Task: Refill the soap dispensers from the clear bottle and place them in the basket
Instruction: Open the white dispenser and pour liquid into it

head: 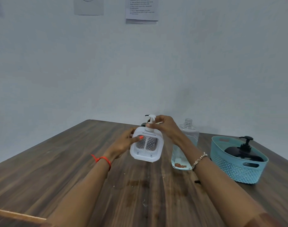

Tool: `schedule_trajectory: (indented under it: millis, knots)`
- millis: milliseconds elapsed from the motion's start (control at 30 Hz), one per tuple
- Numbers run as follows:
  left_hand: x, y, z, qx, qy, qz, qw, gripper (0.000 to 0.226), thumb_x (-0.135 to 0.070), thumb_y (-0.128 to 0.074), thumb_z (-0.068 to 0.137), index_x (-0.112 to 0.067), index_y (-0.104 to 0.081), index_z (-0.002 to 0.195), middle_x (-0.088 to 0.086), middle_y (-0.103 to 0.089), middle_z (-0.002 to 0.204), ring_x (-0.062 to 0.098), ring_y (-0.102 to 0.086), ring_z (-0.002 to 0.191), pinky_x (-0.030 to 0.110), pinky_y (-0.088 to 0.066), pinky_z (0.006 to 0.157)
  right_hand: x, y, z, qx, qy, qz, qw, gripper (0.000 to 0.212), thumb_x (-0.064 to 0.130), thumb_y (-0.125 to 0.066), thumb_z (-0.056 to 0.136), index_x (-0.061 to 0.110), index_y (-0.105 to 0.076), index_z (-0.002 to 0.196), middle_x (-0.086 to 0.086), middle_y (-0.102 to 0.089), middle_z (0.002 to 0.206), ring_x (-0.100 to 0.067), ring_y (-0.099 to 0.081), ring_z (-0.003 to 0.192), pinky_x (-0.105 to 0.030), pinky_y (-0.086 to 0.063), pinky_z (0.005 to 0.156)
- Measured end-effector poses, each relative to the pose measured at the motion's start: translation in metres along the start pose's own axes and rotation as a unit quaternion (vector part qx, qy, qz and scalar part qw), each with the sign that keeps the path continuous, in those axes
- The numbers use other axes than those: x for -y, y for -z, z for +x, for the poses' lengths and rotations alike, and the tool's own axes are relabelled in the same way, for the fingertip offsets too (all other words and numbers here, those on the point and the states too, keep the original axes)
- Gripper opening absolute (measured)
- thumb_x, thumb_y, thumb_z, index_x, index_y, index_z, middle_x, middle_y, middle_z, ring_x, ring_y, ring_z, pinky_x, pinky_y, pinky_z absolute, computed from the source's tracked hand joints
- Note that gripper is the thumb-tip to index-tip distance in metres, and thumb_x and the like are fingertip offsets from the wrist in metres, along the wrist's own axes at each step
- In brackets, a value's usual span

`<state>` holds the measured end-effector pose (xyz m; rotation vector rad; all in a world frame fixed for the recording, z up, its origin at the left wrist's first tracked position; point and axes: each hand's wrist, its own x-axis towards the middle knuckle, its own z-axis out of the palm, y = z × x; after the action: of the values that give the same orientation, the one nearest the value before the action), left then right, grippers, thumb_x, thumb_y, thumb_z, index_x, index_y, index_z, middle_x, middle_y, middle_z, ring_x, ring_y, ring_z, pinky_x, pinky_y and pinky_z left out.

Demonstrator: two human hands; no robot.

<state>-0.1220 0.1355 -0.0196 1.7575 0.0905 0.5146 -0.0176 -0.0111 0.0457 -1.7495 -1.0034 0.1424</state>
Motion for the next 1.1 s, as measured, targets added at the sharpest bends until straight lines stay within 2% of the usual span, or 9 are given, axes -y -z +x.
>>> schedule_trajectory:
  millis: [133,233,333,433,567,767,867,1000,1100]
  knots:
    - [0.001,-0.006,0.0,-0.023,0.006,0.002,1.0,0.034,-0.019,-0.061,0.088,-0.017,-0.047,0.119,0.017,-0.056,0.117,0.035,-0.059,0.107,0.048,-0.054,0.088,0.002,-0.016,-0.005,-0.088,0.013,-0.131,0.987,0.039,0.035,-0.084,0.061,0.01,-0.054,0.062,-0.002,-0.054,0.068,-0.014,-0.05,0.062,-0.027,-0.041,0.062]
    - [0.002,-0.005,-0.002,-0.028,0.011,-0.008,0.999,0.032,-0.02,-0.061,0.088,-0.019,-0.047,0.117,0.017,-0.055,0.118,0.035,-0.059,0.107,0.048,-0.054,0.088,0.003,-0.015,-0.007,-0.094,0.0,-0.069,0.993,0.036,0.019,-0.084,0.064,-0.006,-0.066,0.083,-0.017,-0.067,0.082,-0.017,-0.058,0.071,-0.031,-0.046,0.07]
    - [0.003,-0.003,-0.003,-0.034,0.013,-0.018,0.999,0.032,-0.02,-0.062,0.088,-0.021,-0.048,0.116,0.019,-0.056,0.119,0.035,-0.059,0.109,0.05,-0.052,0.09,0.009,-0.01,-0.013,-0.047,-0.028,0.048,0.997,0.04,-0.001,-0.075,0.069,-0.002,-0.064,0.108,-0.016,-0.067,0.111,-0.019,-0.061,0.088,-0.025,-0.05,0.078]
    - [0.001,-0.001,-0.004,-0.037,0.01,-0.02,0.999,0.033,-0.021,-0.063,0.087,-0.021,-0.049,0.117,0.021,-0.056,0.121,0.036,-0.059,0.109,0.051,-0.052,0.09,0.007,-0.011,-0.012,-0.046,-0.015,0.085,0.995,0.041,0.007,-0.078,0.069,0.003,-0.064,0.107,-0.01,-0.069,0.104,-0.019,-0.063,0.087,-0.025,-0.053,0.08]
    - [-0.002,-0.002,-0.005,-0.04,0.007,-0.022,0.999,0.033,-0.02,-0.063,0.087,-0.022,-0.048,0.116,0.021,-0.056,0.121,0.035,-0.06,0.108,0.05,-0.052,0.091,0.006,-0.021,-0.012,-0.11,-0.022,-0.011,0.994,0.051,0.031,-0.087,0.057,0.006,-0.065,0.095,-0.003,-0.064,0.087,-0.016,-0.06,0.079,-0.03,-0.05,0.074]
    - [-0.002,0.001,-0.011,-0.037,0.006,-0.027,0.999,0.028,-0.02,-0.061,0.088,-0.026,-0.049,0.113,0.019,-0.054,0.121,0.032,-0.06,0.106,0.046,-0.053,0.088,0.01,-0.013,-0.017,-0.048,-0.034,0.068,0.996,0.042,0.005,-0.076,0.071,0.0,-0.064,0.111,-0.011,-0.069,0.103,-0.015,-0.065,0.081,-0.017,-0.053,0.07]
    - [-0.002,0.002,-0.012,-0.037,0.001,-0.021,0.999,0.03,-0.018,-0.059,0.089,-0.024,-0.047,0.116,0.017,-0.053,0.119,0.027,-0.059,0.102,0.038,-0.055,0.082,0.011,-0.015,-0.017,-0.033,-0.043,0.08,0.995,0.042,0.005,-0.073,0.075,0.001,-0.062,0.116,-0.015,-0.066,0.114,-0.019,-0.063,0.093,-0.026,-0.05,0.084]
    - [-0.002,0.0,-0.012,-0.045,-0.002,-0.018,0.999,0.026,-0.02,-0.062,0.087,-0.027,-0.051,0.109,0.019,-0.056,0.121,0.034,-0.059,0.109,0.042,-0.055,0.085,0.017,-0.026,-0.02,-0.068,-0.023,0.003,0.997,0.031,0.029,-0.081,0.067,0.008,-0.066,0.084,0.002,-0.061,0.077,-0.011,-0.057,0.07,-0.017,-0.041,0.059]
    - [-0.001,-0.001,-0.013,-0.047,-0.002,-0.02,0.999,0.025,-0.02,-0.063,0.087,-0.028,-0.051,0.107,0.019,-0.057,0.119,0.032,-0.061,0.105,0.043,-0.055,0.086,0.016,-0.031,-0.022,-0.09,-0.009,-0.042,0.995,0.03,0.028,-0.081,0.069,0.016,-0.055,0.059,0.007,-0.051,0.056,-0.004,-0.046,0.051,-0.014,-0.032,0.048]
